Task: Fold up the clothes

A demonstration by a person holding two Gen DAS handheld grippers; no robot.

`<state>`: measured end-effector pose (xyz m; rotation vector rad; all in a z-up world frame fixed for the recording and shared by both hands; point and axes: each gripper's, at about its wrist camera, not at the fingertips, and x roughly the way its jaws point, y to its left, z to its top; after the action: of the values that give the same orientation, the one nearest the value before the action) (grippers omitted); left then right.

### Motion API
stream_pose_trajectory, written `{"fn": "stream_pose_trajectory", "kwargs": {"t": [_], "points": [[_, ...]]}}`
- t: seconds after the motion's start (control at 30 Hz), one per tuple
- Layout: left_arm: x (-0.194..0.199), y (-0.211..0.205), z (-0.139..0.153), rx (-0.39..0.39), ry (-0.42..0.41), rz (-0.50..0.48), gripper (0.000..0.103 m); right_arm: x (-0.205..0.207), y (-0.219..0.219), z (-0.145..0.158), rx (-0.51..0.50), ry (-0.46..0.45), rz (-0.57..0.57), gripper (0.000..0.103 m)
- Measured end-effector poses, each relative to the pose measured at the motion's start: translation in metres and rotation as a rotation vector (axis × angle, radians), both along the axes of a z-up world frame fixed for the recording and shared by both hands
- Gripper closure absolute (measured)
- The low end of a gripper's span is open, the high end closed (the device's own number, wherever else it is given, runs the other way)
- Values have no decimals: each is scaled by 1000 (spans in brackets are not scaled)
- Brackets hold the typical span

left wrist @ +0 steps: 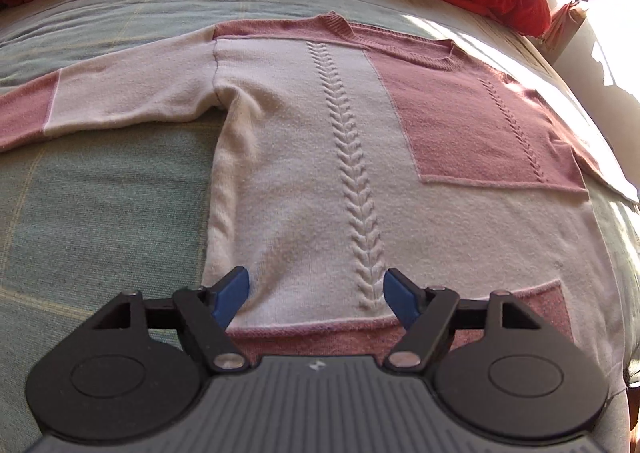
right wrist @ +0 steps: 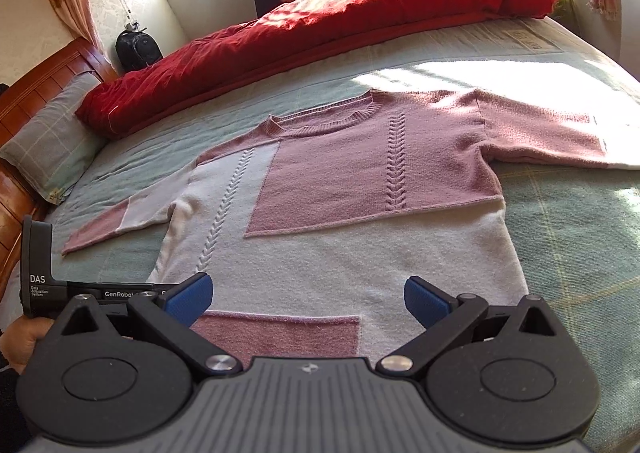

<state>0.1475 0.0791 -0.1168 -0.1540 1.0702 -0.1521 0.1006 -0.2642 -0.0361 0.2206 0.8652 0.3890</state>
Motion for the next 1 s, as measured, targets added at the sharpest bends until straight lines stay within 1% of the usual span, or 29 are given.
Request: {"fn": "stream_pose_trajectory", "kwargs": {"t": [0.1,0.2,0.27,0.37,0.43,0.53,0.57,0.63,0.7,0.77,0.83,0.9,0.93,1.0], "points": [[-15,-7,0,1,30,-7,27,6,-6,-9,-16,30,-5,0],[-30,-18,0,58,44,-21,27,15,-8,-26,-58,68,-9,0],[-37,-25,4,84,51,-31,27,22,-5,-39,-121,87,1,0],[-45,-34,8,102,55,-34,27,30,-1,-64,-191,125,5,0],[-52,-39,10,107,45,-27,26,28,0,-75,-207,132,4,0],[-62,-45,4,106,65,-20,26,22,0,-90,-229,147,24,0],[-66,-47,2,110,66,-15,25,19,1,-91,-243,134,40,0],[-73,-50,-2,119,56,-9,21,16,1,-94,-254,138,43,0],[-77,-51,-2,114,51,7,20,14,-1,-95,-248,147,32,0],[-79,-51,-2,109,50,23,19,12,0,-95,-263,139,49,0],[-80,-51,-1,114,51,32,19,9,4,-94,-300,125,82,0],[-80,-51,5,127,32,43,19,5,8,-90,-336,108,97,0],[-80,-51,8,134,23,49,19,3,8,-88,-343,103,86,0],[-80,-51,15,162,-9,60,19,3,11,-80,-376,57,41,0]]}}
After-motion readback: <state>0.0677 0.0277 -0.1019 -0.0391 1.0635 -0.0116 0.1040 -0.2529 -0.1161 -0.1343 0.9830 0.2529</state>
